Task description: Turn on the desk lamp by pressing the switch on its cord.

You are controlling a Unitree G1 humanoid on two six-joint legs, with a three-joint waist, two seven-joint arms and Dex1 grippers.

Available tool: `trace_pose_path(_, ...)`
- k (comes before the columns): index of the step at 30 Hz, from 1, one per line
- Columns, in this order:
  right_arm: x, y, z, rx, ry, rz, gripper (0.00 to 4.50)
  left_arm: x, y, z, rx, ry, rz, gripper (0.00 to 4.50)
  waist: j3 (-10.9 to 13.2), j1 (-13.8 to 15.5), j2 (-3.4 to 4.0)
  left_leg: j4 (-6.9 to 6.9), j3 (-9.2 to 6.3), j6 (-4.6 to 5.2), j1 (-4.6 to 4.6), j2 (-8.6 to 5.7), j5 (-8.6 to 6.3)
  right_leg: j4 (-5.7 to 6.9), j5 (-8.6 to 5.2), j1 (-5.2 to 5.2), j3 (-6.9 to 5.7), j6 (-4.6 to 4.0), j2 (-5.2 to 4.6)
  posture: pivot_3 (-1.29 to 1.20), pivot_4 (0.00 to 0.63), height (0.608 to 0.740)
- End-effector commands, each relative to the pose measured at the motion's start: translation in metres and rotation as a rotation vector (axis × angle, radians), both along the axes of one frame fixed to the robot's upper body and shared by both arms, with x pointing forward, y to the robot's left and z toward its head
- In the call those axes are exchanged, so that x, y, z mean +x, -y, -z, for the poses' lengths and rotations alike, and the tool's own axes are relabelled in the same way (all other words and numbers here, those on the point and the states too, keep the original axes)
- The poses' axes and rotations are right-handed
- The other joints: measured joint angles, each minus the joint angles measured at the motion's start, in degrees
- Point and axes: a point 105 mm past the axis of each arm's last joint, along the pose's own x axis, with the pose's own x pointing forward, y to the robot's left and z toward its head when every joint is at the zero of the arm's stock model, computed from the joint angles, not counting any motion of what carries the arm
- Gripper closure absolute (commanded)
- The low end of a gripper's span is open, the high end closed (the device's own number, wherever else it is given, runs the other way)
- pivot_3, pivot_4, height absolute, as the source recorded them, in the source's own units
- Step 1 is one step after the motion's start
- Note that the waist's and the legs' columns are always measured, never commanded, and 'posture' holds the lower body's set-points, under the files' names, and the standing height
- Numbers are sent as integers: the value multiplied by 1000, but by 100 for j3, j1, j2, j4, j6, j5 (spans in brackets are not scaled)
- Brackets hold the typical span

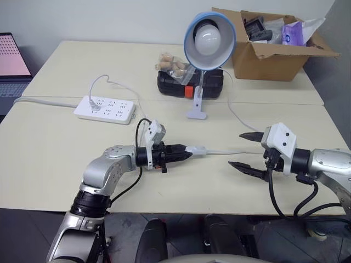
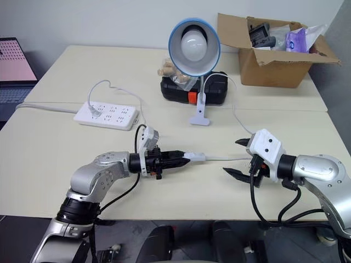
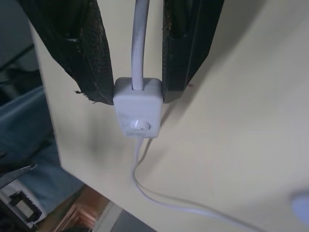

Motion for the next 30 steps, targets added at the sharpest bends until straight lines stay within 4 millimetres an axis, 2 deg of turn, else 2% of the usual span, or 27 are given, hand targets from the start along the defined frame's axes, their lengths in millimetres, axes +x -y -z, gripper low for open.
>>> trace_pose_path(1,0,-6,-10,25,46,-14,0,-4,6,-13,51,276,14,3406,0,7,0,0,0,0,0,0,0,0,0,0,0,0,0,0,150,740)
trace_pose_path(6,-2,-14,-4,135,-20,6,0,-1,7,-14,50,438,-47,3406,0,13,0,2,1,0,-1,-1,0,0,0,0,1,0,-1,0,150,740)
trace_pose_path(10,-13,-25,9,364,-247,56,0,-2,8,-21,-13,487,-116,3406,-1,10,-1,1,0,0,-1,2,0,2,0,1,0,1,1,0,150,740)
trace_pose_path(15,-26,-40,32,556,-543,120,0,0,6,-25,-55,496,-168,3406,-2,9,-1,3,-3,0,-8,1,0,2,1,-1,-2,1,1,0,150,740)
trace_pose_path(20,-11,-59,34,760,-657,197,0,1,5,-25,-66,489,-187,3406,-3,-10,3,3,-3,2,-2,5,1,6,4,-1,-1,2,6,0,150,740)
trace_pose_path(24,9,-80,24,969,-747,232,0,5,3,-27,-83,468,-227,3406,-5,-32,6,3,-2,4,-3,5,2,5,7,-3,1,4,7,0,150,740)
trace_pose_path(30,24,-93,10,1129,-837,262,0,4,4,-29,-103,439,-247,3406,-6,-45,7,1,-5,5,-23,6,2,-2,6,-12,-3,2,6,0,150,740)
